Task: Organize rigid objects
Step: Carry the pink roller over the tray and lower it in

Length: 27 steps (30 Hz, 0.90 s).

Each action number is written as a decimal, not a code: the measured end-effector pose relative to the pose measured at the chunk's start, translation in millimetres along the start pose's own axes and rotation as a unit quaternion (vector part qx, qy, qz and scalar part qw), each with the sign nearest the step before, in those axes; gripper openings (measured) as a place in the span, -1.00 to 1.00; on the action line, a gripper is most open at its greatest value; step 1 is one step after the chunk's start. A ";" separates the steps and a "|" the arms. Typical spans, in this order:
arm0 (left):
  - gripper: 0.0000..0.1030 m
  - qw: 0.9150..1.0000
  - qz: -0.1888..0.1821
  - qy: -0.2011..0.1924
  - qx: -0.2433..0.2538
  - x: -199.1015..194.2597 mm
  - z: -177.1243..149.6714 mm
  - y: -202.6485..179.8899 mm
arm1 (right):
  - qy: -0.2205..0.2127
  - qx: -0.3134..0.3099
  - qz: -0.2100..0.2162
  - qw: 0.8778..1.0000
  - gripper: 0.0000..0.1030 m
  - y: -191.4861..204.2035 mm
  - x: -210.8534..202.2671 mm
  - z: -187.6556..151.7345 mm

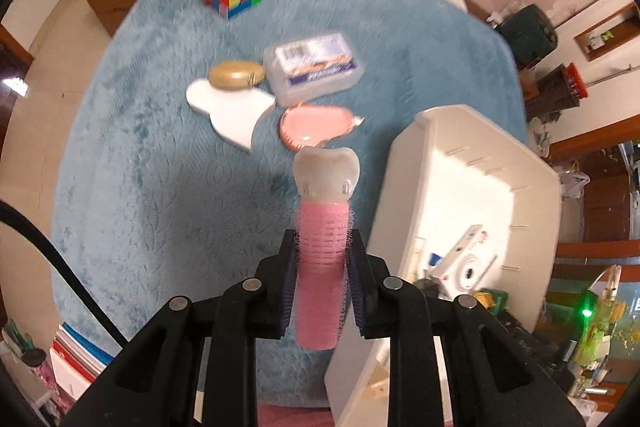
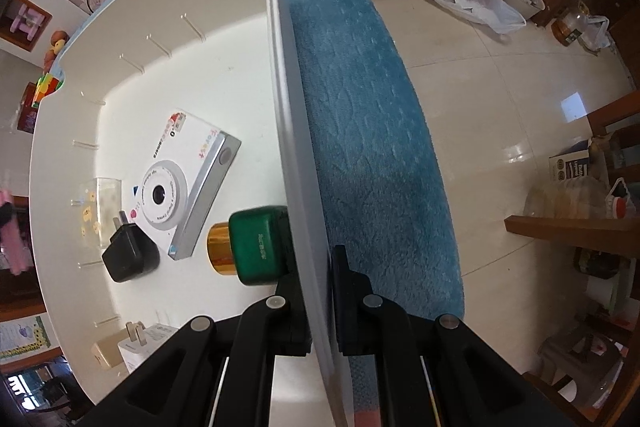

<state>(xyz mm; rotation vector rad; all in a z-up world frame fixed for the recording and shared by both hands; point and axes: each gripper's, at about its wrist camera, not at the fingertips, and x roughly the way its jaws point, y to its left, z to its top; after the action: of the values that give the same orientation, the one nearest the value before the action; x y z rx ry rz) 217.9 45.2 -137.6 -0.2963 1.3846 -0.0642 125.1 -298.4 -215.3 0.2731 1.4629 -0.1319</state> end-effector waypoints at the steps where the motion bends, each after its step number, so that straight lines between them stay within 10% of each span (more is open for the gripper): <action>1: -0.52 1.000 -0.003 -0.010 0.004 -7.7 -1.8 -2.0 | 0.001 0.000 0.001 1.000 -0.85 -0.7 0.8 -1.0; 14: -0.51 0.992 -0.036 -0.056 0.104 -49.8 -36.8 -76.1 | 0.020 0.020 0.015 0.999 -0.86 -10.8 6.7 -2.5; 27: -0.42 0.979 -0.037 0.033 0.195 -18.5 -83.7 -122.5 | 0.012 0.041 0.014 0.999 -0.86 -10.1 3.2 -0.4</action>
<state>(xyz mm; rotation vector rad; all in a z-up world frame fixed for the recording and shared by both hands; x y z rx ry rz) 148.6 -82.7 -102.9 -0.0167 1.3928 -0.4063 122.6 -307.7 -219.4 0.3629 1.4796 -0.1663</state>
